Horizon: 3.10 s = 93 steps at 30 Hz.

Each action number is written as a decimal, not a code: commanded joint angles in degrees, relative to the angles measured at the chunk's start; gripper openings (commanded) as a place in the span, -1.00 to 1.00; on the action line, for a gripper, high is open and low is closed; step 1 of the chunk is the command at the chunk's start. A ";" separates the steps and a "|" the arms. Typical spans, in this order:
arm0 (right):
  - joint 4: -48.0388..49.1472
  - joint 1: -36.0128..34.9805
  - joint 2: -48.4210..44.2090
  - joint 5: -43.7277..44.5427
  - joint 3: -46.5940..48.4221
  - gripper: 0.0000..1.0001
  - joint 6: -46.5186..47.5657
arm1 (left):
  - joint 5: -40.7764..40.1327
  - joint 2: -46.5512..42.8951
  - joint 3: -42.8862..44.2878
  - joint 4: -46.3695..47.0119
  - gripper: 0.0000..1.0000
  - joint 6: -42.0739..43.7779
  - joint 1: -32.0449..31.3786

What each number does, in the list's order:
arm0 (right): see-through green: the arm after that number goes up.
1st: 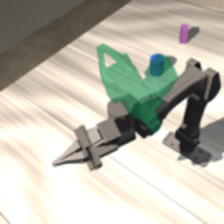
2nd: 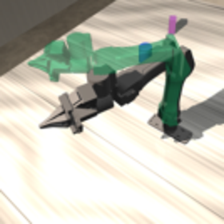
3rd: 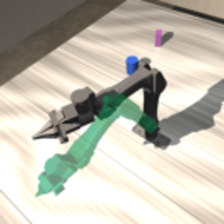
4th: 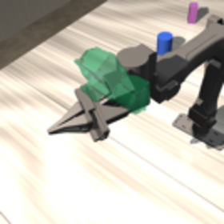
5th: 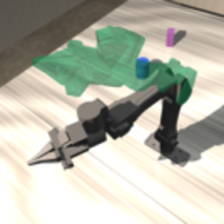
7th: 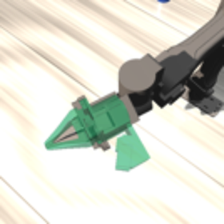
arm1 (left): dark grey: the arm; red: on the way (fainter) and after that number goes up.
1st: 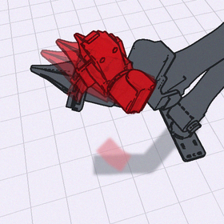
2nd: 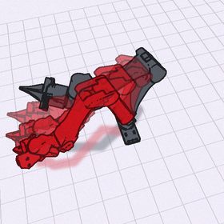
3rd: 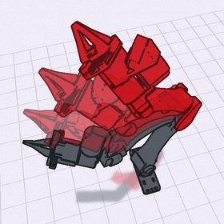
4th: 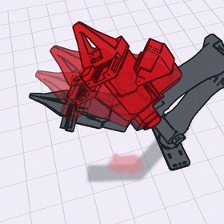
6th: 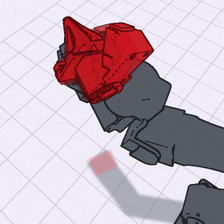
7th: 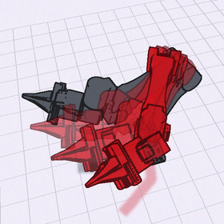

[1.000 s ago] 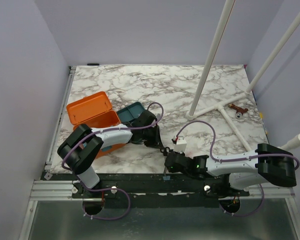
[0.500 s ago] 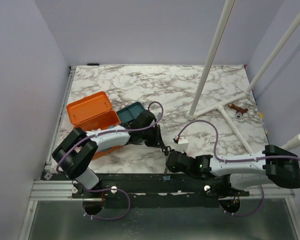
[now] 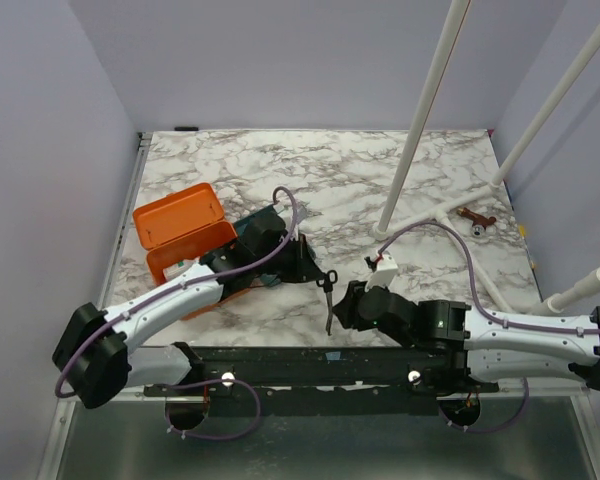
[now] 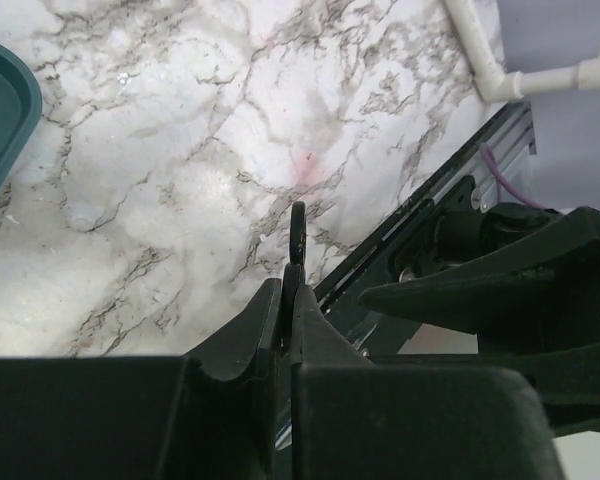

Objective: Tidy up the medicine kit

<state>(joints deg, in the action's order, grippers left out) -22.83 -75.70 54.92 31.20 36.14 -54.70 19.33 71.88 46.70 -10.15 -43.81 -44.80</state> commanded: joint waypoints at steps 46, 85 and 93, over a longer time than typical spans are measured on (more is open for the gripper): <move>9.73 -0.32 9.92 -9.30 9.40 -0.05 8.16 | -62.50 -61.61 -17.24 -29.27 -1.00 -19.40 19.04; 3.52 -0.21 20.19 -0.47 18.02 -0.01 14.56 | -50.10 -65.40 -8.38 -38.87 0.97 -6.25 19.04; 4.15 4.36 25.81 -3.44 23.03 0.07 22.58 | -45.66 -60.89 -1.01 -42.32 0.97 1.41 19.04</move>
<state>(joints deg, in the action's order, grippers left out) -17.91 -73.89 78.28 28.18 55.66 -37.82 -31.16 8.51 41.71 -50.00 -49.41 -26.20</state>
